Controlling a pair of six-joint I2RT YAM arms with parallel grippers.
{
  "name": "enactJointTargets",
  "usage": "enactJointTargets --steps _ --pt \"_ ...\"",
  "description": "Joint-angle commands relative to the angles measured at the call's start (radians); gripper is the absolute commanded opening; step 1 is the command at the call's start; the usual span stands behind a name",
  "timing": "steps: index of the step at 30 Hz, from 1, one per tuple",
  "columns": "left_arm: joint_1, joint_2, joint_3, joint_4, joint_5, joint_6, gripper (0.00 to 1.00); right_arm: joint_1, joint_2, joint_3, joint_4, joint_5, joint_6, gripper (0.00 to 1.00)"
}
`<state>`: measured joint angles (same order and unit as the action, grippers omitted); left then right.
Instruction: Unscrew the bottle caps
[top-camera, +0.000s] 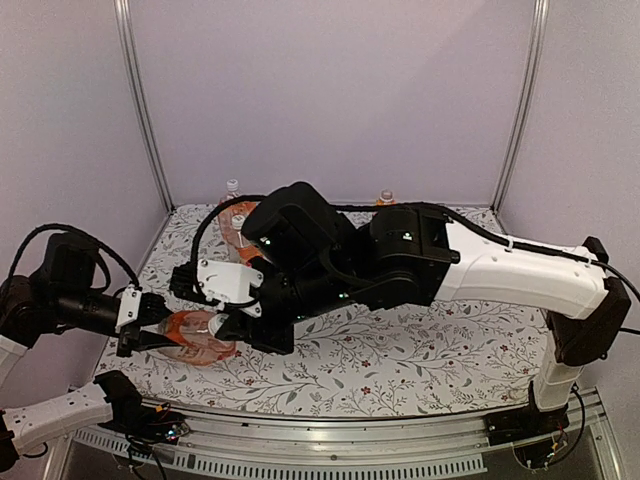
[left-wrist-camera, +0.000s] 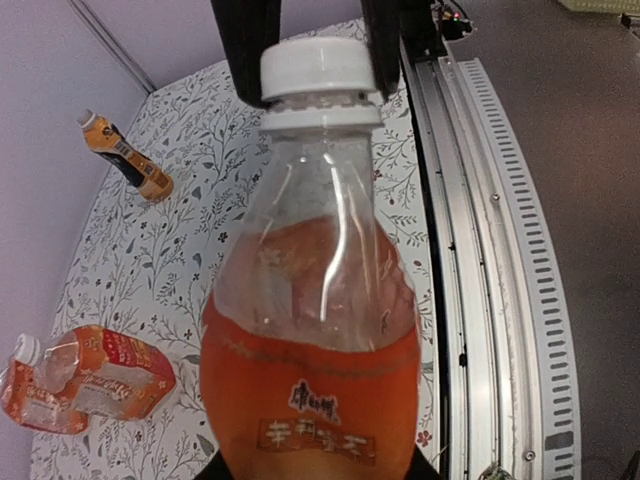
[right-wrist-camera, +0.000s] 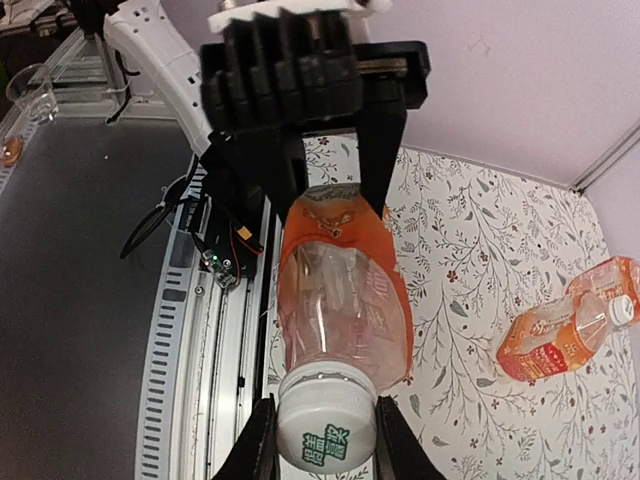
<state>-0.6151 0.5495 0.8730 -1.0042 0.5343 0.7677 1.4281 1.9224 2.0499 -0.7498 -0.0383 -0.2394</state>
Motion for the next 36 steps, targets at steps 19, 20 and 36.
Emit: enactJointTargets --steps 19,20,36 --pt "-0.002 -0.016 0.031 -0.122 0.109 0.143 0.03 0.170 -0.074 -0.110 0.009 0.341 -0.755 0.00" --pt "-0.002 -0.016 0.030 -0.114 0.107 0.136 0.03 0.168 -0.075 -0.109 0.016 0.343 -0.740 0.07" --pt "-0.002 -0.022 -0.026 0.186 -0.153 -0.109 0.01 0.044 -0.138 -0.169 0.196 0.288 -0.169 0.93"
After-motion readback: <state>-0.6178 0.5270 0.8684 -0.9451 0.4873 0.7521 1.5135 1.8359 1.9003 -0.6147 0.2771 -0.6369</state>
